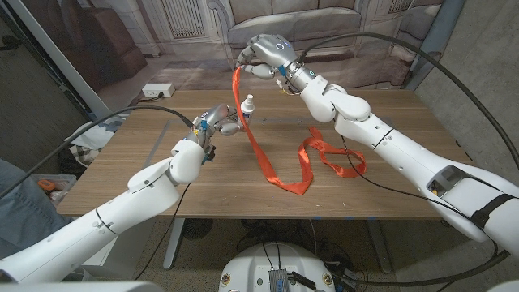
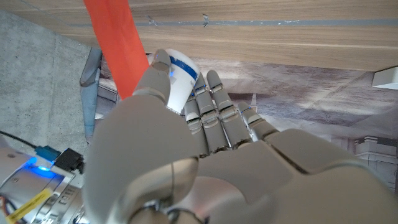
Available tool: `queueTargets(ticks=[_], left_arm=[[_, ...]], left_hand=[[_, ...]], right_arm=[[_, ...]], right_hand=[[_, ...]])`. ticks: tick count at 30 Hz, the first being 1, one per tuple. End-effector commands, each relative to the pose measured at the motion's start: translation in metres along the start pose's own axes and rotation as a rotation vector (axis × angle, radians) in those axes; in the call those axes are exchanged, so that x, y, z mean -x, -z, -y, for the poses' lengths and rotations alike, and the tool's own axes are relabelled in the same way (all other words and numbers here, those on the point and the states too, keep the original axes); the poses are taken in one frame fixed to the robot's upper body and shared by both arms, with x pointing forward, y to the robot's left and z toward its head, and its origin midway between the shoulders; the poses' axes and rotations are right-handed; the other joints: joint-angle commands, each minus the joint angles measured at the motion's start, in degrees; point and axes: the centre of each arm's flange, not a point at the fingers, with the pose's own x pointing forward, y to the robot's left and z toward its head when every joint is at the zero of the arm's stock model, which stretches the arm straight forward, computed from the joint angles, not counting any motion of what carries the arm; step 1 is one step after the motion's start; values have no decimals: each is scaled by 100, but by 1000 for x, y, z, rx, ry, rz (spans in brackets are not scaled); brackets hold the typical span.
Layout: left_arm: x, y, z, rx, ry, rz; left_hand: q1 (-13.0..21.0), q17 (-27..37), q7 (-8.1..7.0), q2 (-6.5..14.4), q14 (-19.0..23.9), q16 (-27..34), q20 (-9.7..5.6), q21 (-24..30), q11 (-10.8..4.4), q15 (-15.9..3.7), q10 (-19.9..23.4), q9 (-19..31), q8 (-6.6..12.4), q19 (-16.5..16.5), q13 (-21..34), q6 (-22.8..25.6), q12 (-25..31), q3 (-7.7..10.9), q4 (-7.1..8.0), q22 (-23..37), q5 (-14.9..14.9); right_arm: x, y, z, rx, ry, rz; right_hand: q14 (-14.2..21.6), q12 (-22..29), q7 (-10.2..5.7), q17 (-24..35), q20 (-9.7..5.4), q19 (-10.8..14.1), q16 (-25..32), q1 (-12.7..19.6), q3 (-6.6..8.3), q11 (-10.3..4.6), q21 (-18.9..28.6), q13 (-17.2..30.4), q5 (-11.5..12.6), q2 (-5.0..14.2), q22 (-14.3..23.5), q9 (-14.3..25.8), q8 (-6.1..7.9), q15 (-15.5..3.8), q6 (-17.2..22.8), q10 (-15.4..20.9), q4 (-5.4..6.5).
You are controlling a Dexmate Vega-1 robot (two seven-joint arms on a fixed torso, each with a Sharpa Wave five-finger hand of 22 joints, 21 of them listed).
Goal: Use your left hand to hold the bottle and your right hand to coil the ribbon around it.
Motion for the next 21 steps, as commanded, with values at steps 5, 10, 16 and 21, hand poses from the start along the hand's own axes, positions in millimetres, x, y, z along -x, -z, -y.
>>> queueTargets(ticks=[5,10,16,21], left_arm=[[12,-8,-10,84,-42,78],[13,-6,-12,111,-50,81],[12,3,-17,143,-93,61],[8,9,-21,160,-119,42]], left_hand=[[80,21,-177,48,38,52,-21,-5,-633,-372,607,339,187,-6,2499,607,780,1185,856,8,19],[79,27,-173,44,45,57,-24,-3,-620,-370,610,337,191,-4,2515,616,797,1185,855,8,18],[82,34,-174,39,62,65,-35,3,-639,-370,609,343,200,12,2532,624,812,1187,851,8,18],[88,46,-190,39,91,81,-40,10,-644,-368,622,361,249,30,2552,706,835,1190,847,8,20]], right_arm=[[14,48,-31,5,-114,-183],[33,61,-37,23,-145,-231],[58,71,-37,23,-160,-276],[81,74,-30,5,-138,-319]], right_hand=[[49,34,6,17,-245,4,24,16,-26,14,-23,35,56,64,14,11,48,-632,30,-17,10],[61,34,5,20,-231,12,29,14,-28,14,-22,39,56,69,13,9,48,-628,30,-16,15],[67,34,6,21,-223,15,29,15,-31,15,-24,43,56,67,11,8,48,-627,30,-14,16],[70,35,6,20,-195,16,25,12,-34,15,-28,48,56,68,9,6,48,-622,32,-9,20]])
